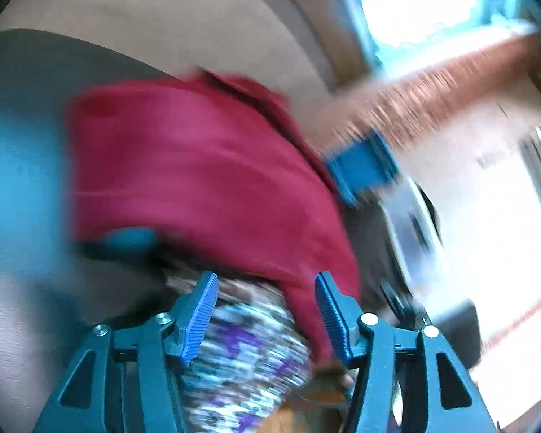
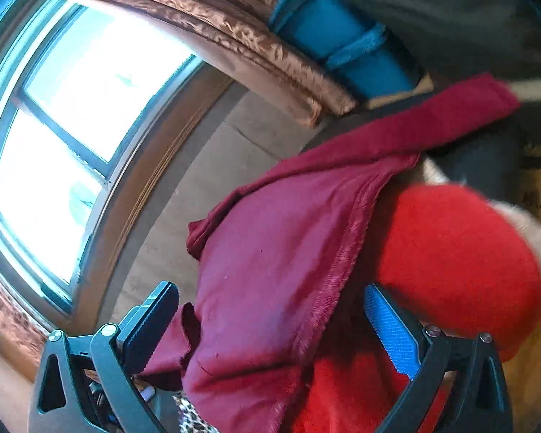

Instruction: Fold clothes

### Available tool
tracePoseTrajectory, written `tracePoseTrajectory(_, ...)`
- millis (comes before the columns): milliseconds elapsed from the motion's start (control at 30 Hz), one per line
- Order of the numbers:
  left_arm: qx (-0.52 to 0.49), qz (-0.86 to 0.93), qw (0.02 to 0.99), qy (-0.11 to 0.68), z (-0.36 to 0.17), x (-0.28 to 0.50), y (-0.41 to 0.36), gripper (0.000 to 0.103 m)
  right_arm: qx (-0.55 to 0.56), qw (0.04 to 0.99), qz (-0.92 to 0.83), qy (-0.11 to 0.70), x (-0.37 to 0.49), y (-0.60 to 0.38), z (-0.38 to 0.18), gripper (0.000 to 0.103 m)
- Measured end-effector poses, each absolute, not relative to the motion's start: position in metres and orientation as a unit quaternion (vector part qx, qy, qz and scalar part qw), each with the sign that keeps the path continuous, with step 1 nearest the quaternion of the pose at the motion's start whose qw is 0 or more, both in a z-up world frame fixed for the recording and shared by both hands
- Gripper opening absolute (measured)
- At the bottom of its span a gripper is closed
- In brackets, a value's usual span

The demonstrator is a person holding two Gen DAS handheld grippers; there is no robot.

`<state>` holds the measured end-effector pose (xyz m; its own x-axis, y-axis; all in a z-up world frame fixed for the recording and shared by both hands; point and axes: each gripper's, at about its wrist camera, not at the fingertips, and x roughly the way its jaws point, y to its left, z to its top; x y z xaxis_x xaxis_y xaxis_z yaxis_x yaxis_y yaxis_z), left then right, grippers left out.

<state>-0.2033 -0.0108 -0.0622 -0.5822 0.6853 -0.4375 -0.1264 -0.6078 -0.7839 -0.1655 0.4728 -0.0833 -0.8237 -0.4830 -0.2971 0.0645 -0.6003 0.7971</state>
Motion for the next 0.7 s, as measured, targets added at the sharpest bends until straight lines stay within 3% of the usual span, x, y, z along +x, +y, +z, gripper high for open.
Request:
tracePoseTrajectory(100,-0.414,0.794,0.274,-0.352,-0.070,-0.222,0.025,0.065,0.246,0.214,-0.839,-0.437,-0.171,0.461,-0.080,0.103)
tracePoseTrajectory(167,-0.438,0.782,0.278,-0.345,-0.080,-0.234,0.045,0.073,0.236,0.254,-0.828,-0.441,-0.171,0.452,-0.072,0.103)
tracePoseTrajectory(300,-0.470,0.783,0.248,-0.325,-0.096,-0.245,0.062,0.074,0.258,0.291,-0.798,-0.461,-0.183,0.442,-0.073,0.103)
tracePoseTrajectory(433,-0.456,0.779,0.239,-0.358,-0.091,-0.250,0.065,0.081,0.252,0.361,-0.780,-0.444,-0.184,0.424,-0.061,0.103)
tracePoseTrajectory(500,-0.441,0.770,0.247,-0.388,-0.090,-0.254,0.064,0.081,0.259,0.350,-0.793,-0.425,-0.188,0.417,-0.060,0.103)
tracePoseTrajectory(600,-0.426,0.749,0.249,-0.442,-0.090,-0.263,0.066,0.080,0.269,0.369,-0.761,-0.461,-0.197,0.414,-0.068,0.103)
tracePoseTrajectory(667,-0.426,0.731,0.246,-0.473,-0.095,-0.271,0.067,0.074,0.271,0.390,-0.734,-0.486,-0.203,0.412,-0.071,0.103)
tracePoseTrajectory(700,-0.427,0.723,0.244,-0.485,-0.099,-0.273,0.065,0.060,0.267,0.400,-0.724,-0.494,-0.204,0.412,-0.071,0.103)
